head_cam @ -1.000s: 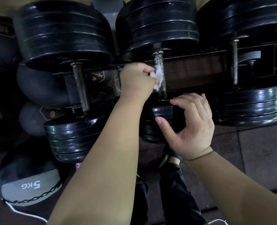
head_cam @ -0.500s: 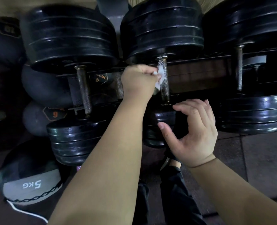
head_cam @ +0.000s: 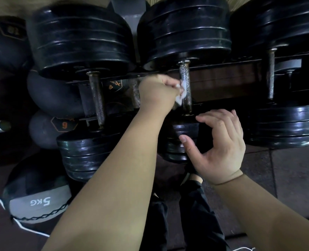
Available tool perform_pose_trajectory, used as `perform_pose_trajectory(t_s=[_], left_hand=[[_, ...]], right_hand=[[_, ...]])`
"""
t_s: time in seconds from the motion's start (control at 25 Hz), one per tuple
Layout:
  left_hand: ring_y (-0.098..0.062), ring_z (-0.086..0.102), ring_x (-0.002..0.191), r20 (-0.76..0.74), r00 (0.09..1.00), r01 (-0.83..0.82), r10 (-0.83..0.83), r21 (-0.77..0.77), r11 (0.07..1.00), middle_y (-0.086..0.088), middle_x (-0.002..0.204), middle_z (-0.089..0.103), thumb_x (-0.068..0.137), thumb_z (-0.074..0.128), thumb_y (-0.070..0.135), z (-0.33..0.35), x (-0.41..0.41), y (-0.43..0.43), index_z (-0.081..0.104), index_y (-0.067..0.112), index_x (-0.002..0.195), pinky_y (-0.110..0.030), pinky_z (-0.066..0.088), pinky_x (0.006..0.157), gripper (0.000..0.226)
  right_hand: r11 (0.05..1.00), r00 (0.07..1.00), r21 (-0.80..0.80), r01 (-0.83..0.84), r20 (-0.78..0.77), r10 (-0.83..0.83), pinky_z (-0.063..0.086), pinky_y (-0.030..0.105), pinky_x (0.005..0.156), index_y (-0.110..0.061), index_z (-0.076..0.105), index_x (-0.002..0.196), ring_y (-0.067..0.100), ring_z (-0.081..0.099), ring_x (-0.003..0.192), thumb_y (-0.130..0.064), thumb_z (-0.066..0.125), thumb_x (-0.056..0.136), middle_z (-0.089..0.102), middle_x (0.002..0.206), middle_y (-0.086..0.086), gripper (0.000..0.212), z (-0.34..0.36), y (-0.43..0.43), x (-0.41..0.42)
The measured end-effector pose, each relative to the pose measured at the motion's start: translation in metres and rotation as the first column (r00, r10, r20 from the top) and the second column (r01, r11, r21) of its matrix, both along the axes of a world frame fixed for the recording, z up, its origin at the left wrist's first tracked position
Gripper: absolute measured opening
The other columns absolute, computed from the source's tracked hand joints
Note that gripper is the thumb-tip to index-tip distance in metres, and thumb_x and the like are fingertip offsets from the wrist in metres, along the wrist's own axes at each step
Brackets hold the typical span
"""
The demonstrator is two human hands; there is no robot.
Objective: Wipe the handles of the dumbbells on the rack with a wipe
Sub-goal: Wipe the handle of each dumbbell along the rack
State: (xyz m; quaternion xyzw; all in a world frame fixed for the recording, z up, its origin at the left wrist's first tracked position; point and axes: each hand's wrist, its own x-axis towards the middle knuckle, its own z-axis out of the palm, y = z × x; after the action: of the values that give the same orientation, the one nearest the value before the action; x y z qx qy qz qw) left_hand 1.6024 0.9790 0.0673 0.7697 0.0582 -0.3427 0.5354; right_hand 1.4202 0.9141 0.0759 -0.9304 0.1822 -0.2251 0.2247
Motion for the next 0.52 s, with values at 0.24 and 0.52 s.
perform_pose_trajectory(t_s=[0.24,0.52], left_hand=[[-0.034,0.078,0.075,-0.066,0.997,-0.044,0.045,0.02,0.999,-0.011,0.077,0.079,0.069,0.09,0.002,-0.016,0.007,-0.002,0.077,0.017,0.068,-0.051,0.066,0.081,0.02],[-0.034,0.076,0.068,-0.09,0.982,-0.17,0.169,-0.005,0.985,-0.017,0.07,0.076,0.077,0.084,-0.003,-0.014,0.008,-0.009,0.079,0.008,0.076,-0.051,0.065,0.079,0.013]], right_hand=[[1.0,1.0,-0.008,-0.005,-0.016,0.005,0.039,0.06,0.111,-0.003,0.071,0.106,0.034,0.065,0.114,-0.045,0.074,0.088,0.071,0.109,0.008,0.046,0.0,0.0,0.001],[1.0,1.0,-0.008,0.0,-0.027,0.0,0.039,0.059,0.112,-0.004,0.071,0.107,0.034,0.064,0.116,-0.046,0.074,0.088,0.071,0.11,0.008,0.046,0.001,0.0,0.0]])
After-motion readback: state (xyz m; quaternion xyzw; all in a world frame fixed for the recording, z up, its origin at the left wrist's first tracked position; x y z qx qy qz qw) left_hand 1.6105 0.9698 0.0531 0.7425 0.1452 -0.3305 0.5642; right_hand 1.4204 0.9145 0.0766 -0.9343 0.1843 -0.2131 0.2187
